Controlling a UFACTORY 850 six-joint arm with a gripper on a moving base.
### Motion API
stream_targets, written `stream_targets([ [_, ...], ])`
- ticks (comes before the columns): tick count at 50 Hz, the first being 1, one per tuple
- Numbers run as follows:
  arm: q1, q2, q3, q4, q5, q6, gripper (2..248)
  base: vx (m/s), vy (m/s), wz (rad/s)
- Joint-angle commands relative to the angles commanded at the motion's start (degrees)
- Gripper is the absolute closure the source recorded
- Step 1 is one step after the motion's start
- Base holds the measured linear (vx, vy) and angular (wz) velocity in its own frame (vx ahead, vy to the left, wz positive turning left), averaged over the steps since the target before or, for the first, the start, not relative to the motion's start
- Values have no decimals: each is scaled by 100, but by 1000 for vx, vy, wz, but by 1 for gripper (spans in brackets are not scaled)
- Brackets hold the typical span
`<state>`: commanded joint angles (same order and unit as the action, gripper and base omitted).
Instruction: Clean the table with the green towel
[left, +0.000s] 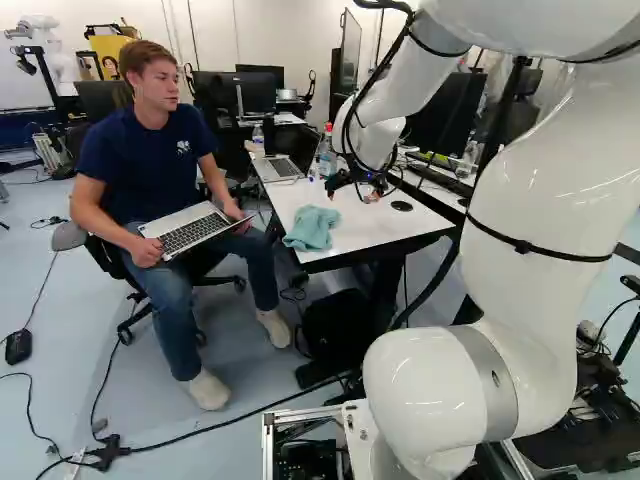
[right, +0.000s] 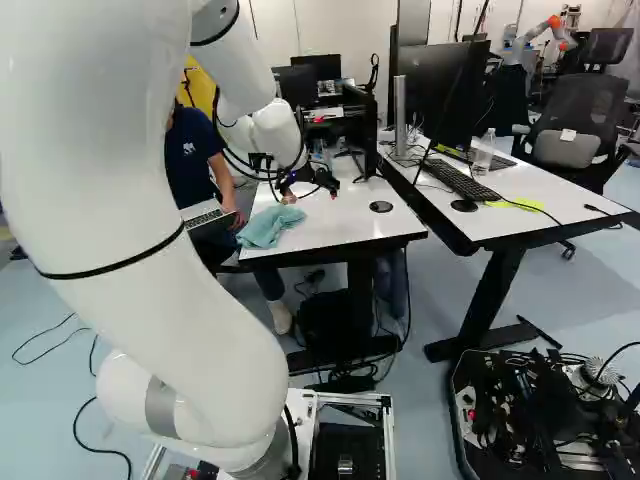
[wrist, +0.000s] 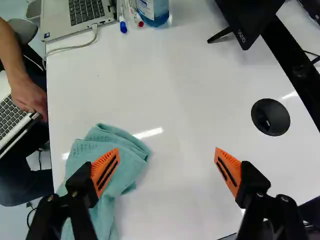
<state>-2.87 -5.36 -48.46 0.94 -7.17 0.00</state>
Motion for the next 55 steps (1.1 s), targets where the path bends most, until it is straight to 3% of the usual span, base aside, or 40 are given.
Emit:
stream_targets([
  [28, 54, 401, 817, -18, 1074, 0, 3, 0, 0, 0],
  [55, 131, 970, 1974, -43, 2597, 0, 3, 0, 0, 0],
])
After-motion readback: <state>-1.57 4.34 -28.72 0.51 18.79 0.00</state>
